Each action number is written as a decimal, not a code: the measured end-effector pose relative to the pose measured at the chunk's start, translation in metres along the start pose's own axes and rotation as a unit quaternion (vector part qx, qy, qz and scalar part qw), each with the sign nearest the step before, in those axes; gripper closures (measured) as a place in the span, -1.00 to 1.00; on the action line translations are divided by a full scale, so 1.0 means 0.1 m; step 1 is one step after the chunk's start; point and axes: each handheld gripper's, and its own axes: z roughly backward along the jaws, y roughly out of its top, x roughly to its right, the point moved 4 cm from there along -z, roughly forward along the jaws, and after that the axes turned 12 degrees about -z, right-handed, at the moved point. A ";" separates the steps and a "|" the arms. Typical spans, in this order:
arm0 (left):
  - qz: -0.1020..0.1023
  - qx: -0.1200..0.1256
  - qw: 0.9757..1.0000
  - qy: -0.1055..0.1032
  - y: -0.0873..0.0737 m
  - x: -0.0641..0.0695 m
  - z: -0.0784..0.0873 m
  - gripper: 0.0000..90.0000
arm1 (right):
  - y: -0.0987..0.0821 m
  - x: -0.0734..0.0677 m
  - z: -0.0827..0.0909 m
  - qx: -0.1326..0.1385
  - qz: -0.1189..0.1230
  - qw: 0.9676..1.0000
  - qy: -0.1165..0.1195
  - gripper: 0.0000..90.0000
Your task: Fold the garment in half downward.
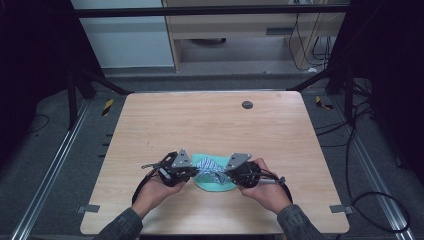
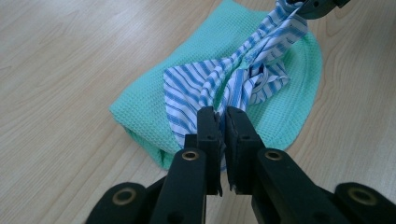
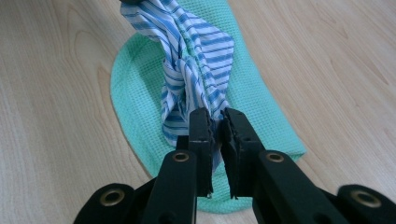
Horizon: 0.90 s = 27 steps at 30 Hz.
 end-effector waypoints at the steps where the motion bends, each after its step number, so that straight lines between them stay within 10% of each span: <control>1: 0.001 0.001 1.000 -0.001 0.00 0.01 0.00 0.90 | 0.00 -0.01 0.00 0.000 -0.001 1.000 0.000 0.84; 27: -0.004 0.001 1.000 -0.012 -0.12 0.17 -0.02 0.92 | -0.14 -0.15 0.02 -0.012 0.008 1.000 0.017 0.99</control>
